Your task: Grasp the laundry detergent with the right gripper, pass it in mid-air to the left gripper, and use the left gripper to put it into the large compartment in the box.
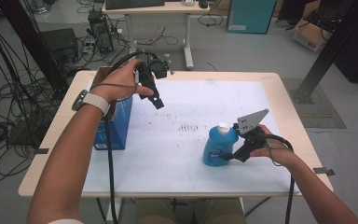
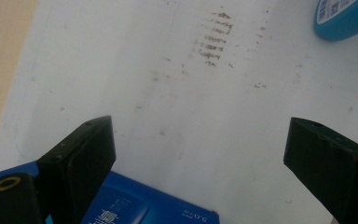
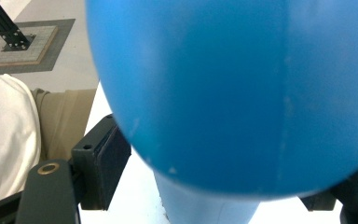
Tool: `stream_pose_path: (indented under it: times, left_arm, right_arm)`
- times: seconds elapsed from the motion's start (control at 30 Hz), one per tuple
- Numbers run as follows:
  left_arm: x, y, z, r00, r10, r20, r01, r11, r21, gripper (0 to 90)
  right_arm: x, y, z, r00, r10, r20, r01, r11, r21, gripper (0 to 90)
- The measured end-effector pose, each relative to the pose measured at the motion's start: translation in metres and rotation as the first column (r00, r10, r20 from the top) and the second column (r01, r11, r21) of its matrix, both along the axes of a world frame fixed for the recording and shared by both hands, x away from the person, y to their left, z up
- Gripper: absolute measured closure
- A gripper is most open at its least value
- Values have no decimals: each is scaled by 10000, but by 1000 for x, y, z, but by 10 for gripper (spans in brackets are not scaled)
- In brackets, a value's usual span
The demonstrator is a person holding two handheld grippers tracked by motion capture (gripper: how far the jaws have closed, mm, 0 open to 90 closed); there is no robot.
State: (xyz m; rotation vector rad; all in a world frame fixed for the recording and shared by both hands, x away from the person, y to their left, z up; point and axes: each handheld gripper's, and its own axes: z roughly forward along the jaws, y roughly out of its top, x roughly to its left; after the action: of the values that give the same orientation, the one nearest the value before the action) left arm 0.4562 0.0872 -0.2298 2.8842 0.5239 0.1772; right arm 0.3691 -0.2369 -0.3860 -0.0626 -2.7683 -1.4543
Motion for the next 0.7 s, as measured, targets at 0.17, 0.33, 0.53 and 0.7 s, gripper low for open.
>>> stream_pose_path:
  times: [0.17,0.33,0.53,0.7]
  left_arm:
    - [0,0,-1,10000,13,34,-13,10000,-41,94]
    - [0,1,-1,10000,-28,71,28,10000,-5,94]
    - [0,1,-1,10000,-16,65,16,10000,-17,94]
    - [0,1,-1,9999,-55,92,55,10000,4,93]
  right_arm:
    - [0,1,-1,10000,-34,6,34,10000,8,237]
    - [1,0,-2,9999,-71,-72,72,9998,159,253]
    - [1,0,-5,9999,-88,-70,89,9996,275,269]
    - [1,0,-5,10000,-66,-38,67,9995,295,275]
